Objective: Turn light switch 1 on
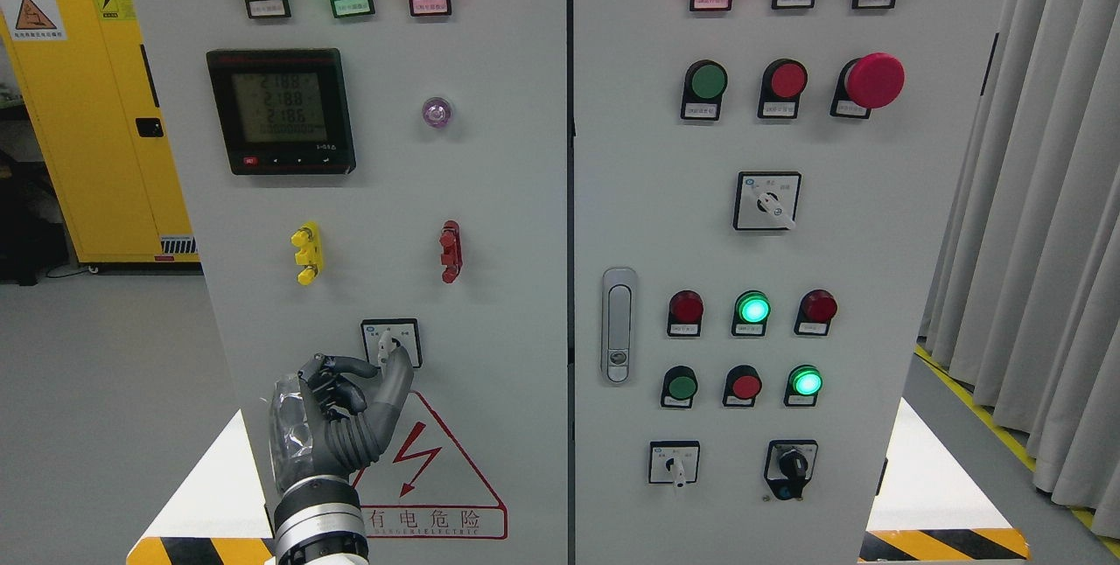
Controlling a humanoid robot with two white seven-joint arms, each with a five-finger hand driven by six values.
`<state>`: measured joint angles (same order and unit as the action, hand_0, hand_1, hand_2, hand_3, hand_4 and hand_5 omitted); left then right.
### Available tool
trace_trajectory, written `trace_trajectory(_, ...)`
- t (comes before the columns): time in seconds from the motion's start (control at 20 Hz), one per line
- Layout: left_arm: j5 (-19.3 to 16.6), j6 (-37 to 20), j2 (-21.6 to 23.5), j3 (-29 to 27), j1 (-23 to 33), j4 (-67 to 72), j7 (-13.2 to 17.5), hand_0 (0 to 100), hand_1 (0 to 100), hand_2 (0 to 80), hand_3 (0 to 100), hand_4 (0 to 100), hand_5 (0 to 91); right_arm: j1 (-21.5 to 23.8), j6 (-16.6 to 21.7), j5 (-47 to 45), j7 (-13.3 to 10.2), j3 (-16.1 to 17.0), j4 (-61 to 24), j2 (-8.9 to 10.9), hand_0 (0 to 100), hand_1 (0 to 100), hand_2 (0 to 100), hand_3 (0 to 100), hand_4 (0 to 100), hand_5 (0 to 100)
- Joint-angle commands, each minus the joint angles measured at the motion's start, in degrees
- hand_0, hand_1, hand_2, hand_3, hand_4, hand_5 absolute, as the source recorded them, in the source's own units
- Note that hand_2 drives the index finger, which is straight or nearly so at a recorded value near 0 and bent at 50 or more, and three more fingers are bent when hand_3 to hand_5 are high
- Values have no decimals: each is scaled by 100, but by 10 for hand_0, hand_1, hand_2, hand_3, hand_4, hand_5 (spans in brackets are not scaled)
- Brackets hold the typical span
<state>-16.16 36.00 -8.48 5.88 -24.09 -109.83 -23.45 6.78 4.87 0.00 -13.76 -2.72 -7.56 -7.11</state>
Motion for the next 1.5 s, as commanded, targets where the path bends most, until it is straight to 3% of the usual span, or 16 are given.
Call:
trace_trajectory(0.0, -54, -6, -4, 27, -26, 67, -2, 182, 697, 650, 992, 903, 846, -1, -4, -167, -4, 0, 0, -1, 0, 500, 40, 0, 0, 0)
trace_trajectory(1.45, -45, 91, -13, 18, -79, 58, 7, 212, 660, 669, 995, 904, 850, -1, -4, -167, -4, 0, 0, -1, 0, 500, 40, 0, 0, 0)
